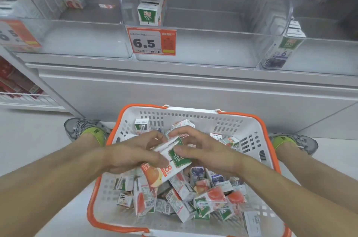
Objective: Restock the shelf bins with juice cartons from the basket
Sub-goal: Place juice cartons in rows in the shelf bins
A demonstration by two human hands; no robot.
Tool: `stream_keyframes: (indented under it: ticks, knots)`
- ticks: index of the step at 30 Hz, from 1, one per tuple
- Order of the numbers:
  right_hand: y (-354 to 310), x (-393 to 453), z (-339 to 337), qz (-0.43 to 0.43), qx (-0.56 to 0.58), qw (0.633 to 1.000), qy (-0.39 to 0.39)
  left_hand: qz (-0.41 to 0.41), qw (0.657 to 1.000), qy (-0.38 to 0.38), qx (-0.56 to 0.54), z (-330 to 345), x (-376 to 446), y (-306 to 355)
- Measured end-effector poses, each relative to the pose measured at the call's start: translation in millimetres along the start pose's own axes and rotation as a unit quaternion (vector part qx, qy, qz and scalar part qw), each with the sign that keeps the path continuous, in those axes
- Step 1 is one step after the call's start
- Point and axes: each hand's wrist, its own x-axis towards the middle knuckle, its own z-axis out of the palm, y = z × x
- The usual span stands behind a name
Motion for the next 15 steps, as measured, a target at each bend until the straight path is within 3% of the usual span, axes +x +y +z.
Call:
stream_keyframes:
  ticks: [3, 6, 10, 12, 15]
  knots:
    - [-44.4, 3.6, 4.8, -0.083, -0.044, 0.996, 0.001, 0.054, 0.988, 0.031, 0.142, -20.3, -26.6, 54.6]
    - [-100.7, 10.3, 10.1, -0.185, -0.031, 0.981, 0.043, 0.135, 0.943, 0.081, 0.294, -38.1, -53.2, 122.8]
    - [-169.6, 19.8, 7.9, -0.328, -0.065, 0.934, 0.127, 0.315, 0.889, 0.192, 0.271, -60.3, -72.1, 177.3]
    - [-193.3, 19.1, -1.7, -0.366, -0.107, 0.906, 0.183, 0.390, 0.840, 0.286, 0.245, -70.0, -65.9, 174.4]
    - [-227.5, 32.8, -16.0, -0.392, -0.232, 0.854, 0.251, 0.359, 0.739, 0.441, 0.362, -91.8, -52.7, 158.7]
